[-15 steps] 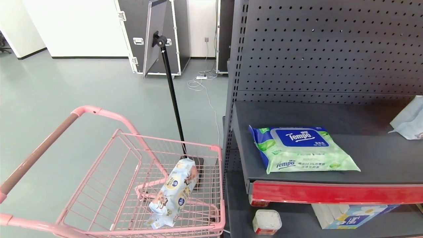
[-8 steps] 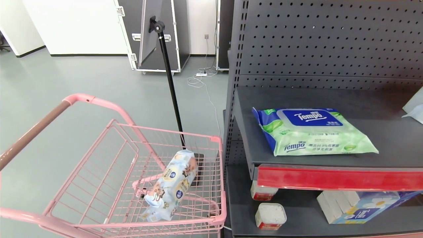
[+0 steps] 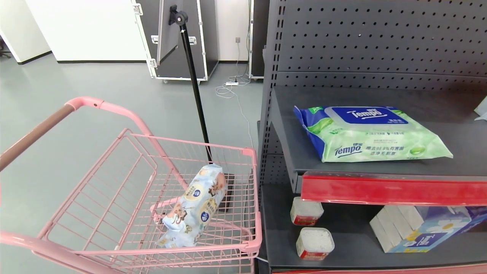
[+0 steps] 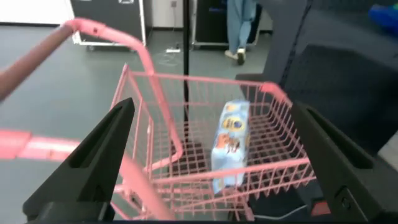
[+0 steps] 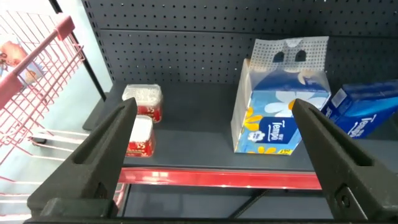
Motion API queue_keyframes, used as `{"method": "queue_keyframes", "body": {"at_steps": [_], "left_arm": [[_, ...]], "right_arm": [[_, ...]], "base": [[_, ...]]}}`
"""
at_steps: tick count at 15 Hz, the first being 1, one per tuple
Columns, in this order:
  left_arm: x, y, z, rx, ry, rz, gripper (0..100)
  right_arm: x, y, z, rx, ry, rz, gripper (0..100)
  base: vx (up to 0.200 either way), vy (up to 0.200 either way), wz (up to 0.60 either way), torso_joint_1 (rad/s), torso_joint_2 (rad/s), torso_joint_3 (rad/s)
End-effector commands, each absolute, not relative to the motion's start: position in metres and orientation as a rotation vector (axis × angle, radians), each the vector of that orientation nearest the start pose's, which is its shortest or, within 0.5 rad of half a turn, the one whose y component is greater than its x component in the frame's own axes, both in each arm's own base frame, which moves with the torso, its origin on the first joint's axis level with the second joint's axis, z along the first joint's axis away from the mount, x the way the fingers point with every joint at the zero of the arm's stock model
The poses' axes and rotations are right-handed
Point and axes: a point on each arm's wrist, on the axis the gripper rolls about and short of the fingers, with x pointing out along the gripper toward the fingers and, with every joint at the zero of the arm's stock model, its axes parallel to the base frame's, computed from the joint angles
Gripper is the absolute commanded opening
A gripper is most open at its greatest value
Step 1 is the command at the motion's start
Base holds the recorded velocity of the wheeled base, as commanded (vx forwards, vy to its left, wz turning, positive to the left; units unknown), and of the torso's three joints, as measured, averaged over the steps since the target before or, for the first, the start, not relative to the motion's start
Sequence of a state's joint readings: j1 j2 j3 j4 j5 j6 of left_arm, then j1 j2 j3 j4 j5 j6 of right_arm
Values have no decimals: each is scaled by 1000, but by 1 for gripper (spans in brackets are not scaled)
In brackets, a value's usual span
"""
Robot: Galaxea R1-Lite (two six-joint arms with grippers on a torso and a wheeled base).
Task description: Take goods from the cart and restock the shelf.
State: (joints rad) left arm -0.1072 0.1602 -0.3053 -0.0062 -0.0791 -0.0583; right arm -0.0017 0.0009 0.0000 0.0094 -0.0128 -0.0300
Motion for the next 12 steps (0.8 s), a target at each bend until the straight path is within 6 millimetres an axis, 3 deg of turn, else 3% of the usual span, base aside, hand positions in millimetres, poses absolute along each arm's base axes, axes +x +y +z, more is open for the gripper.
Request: {"method": "queue_keyframes", "body": {"at_steps": [1,3,4,6,9,12], "left_arm": [[79,-20,263,5,118,-396,100],[133,-38,236,46,356,-490,100],[147,-45,227,49,422,-512,100],[190,-62,185,77,648,-539,100],[234,-78,141,109,747,-560,100],[255,-85,115,111,802,-564,100]], "right_arm": [[-23,0,75,-31,11,-15,100],[-23,0,75,-32,11,-15,100],[-23,0,75,-31,11,-15,100],[-23,0,75,-31,11,-15,100],[-23,0,75,-29,11,-15,100],[-23,0,75,-29,11,-15,100]], "base": [[0,0,0,0,0,0],[0,0,0,0,0,0],[0,0,0,0,0,0],[0,0,0,0,0,0],[0,0,0,0,0,0],[0,0,0,0,0,0]]}}
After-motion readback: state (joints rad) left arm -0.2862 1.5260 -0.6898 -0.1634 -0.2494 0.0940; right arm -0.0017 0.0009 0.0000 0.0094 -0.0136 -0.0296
